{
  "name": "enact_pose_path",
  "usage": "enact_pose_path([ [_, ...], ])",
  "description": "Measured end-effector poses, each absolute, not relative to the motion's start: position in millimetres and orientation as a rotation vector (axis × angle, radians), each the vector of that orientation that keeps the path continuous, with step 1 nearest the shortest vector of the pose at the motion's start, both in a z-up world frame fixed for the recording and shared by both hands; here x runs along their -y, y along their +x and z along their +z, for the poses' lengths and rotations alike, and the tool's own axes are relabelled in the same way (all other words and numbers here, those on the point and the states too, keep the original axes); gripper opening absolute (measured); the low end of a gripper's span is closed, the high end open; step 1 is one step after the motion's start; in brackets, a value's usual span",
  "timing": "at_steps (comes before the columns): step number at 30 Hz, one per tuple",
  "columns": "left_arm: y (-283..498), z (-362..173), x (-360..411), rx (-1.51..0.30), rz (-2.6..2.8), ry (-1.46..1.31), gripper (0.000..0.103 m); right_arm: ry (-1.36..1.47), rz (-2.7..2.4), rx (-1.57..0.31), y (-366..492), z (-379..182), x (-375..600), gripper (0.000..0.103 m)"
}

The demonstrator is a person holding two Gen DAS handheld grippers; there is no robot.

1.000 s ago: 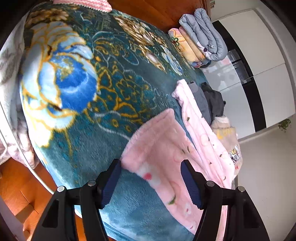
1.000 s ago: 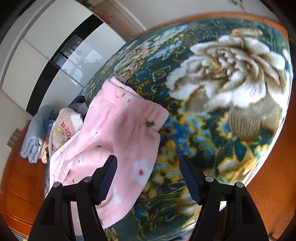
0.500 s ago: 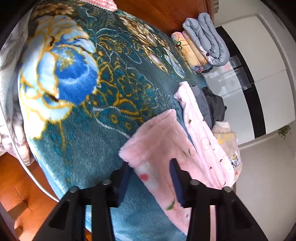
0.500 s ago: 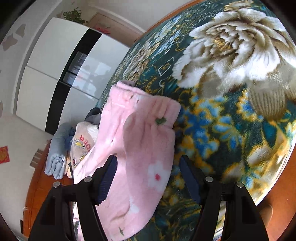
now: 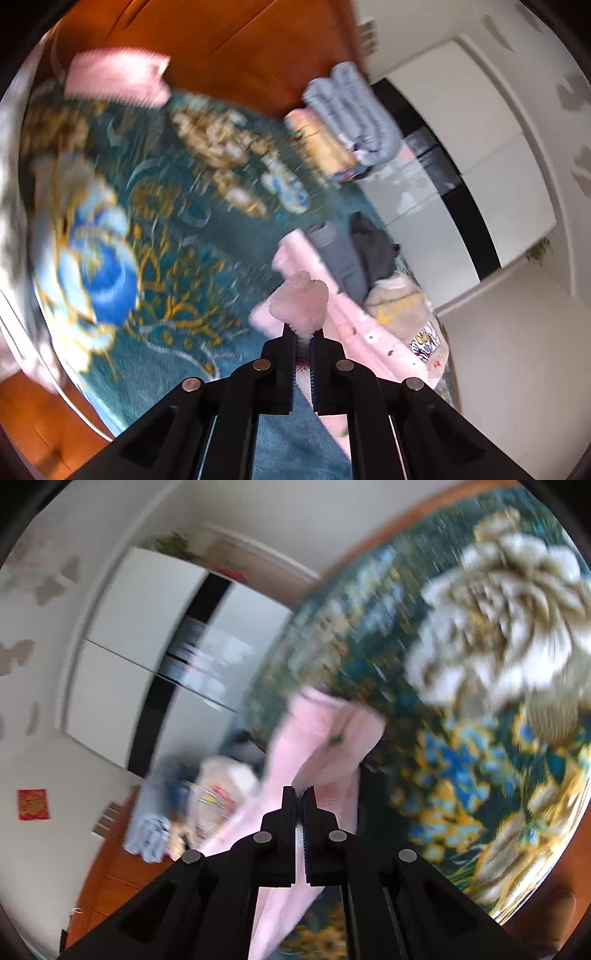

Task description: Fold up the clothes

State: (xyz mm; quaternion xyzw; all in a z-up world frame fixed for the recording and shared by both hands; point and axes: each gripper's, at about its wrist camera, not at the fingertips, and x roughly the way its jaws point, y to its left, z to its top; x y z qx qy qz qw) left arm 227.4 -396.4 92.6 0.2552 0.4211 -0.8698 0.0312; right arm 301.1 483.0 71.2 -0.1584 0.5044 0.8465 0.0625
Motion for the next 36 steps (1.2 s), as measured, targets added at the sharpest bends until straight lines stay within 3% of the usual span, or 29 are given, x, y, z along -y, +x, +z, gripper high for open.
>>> enact_pose_path([
  [5, 199, 90, 408, -1.412, -2.529, 0.856, 0.006, -0.414, 2.608, -1.433, 315, 112, -479, 0.003],
  [15, 66, 99, 422, -1.627, -2.354, 1.022, 0.007, -0.552, 2.546, -1.372, 202, 155, -489, 0.003],
  [21, -43, 63, 415, -1.528, -2.212, 1.209, 0.007, -0.683, 2.468, -1.366, 97, 164, -501, 0.003],
  [29, -110, 18, 408, -1.342, -2.193, 1.365, 0.007, -0.849, 2.343, -1.348, 4, 111, -511, 0.003],
  [33, -111, 17, 406, -1.35, -2.275, 1.34, 0.014, -0.909, 2.329, -1.319, -13, 90, -513, 0.006],
  [35, -102, 25, 407, -1.355, -2.346, 1.303, 0.024, -0.932, 2.343, -1.299, -14, 86, -512, 0.008],
  [36, -93, 32, 409, -1.363, -2.386, 1.268, 0.038, -0.933, 2.359, -1.288, -13, 86, -512, 0.01],
])
